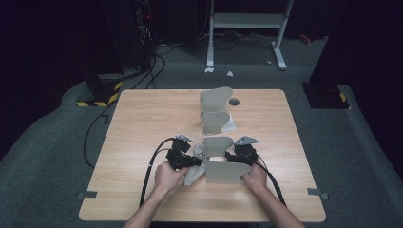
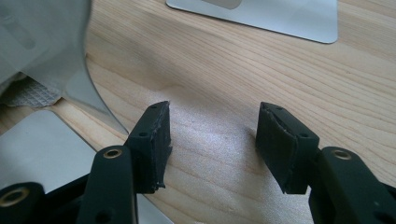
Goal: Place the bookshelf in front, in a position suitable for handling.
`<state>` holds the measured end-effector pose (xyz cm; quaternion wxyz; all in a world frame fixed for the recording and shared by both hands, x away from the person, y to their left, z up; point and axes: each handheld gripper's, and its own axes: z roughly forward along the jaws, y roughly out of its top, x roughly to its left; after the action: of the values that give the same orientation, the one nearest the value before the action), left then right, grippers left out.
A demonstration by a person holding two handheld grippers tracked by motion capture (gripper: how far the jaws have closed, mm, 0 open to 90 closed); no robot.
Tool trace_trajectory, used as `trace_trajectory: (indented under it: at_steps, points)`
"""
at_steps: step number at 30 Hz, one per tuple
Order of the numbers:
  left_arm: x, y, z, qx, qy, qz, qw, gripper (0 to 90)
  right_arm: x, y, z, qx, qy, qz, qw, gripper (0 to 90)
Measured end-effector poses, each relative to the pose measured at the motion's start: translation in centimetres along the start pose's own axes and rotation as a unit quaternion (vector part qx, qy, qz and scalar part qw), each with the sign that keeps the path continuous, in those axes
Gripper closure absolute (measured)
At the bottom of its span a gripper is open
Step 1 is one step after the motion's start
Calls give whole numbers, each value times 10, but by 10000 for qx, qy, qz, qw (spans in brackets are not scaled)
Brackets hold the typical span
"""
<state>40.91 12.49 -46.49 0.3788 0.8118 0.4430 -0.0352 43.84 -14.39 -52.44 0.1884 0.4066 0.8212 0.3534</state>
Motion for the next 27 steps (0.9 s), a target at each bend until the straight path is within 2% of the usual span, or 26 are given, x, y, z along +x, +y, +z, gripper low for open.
trace_trajectory:
  at_steps: [1, 3, 6, 9, 13, 16, 19, 22, 25, 27]
  points:
    - [2, 1, -5, -119, -48, -82, 9999, 831, 0, 0, 0, 0, 3, -1, 10000, 452]
    - [3, 7, -15, -298, -4, -91, 9995, 831, 0, 0, 0, 1, 4, -2, 10000, 452]
    - [2, 20, -30, -580, -24, 12, 9983, 831, 0, 0, 0, 2, 7, -7, 10000, 452]
    - [-2, 37, -35, -637, 34, 184, 9978, 831, 0, 0, 0, 1, 8, -5, 10000, 452]
    - [-4, 66, -30, -649, 223, 379, 9969, 830, 0, 0, 0, 1, 9, -3, 10000, 452]
    - [-2, 78, -22, -647, 366, 461, 9962, 829, -1, 0, -1, 0, -7, 34, 10000, 479]
    - [5, 81, -19, -705, 351, 332, 9963, 829, -1, 0, 0, -22, -37, 61, 10000, 490]
    - [9, 79, -15, -587, 463, 287, 9968, 829, -1, 0, 0, -23, -37, 63, 10000, 490]
    - [17, 74, -5, -298, 551, 222, 9978, 829, 0, 0, -1, -3, -19, 23, 10000, 473]
    - [21, 70, 5, -139, 513, 142, 9985, 829, 0, 0, -1, -1, -12, 26, 10000, 472]
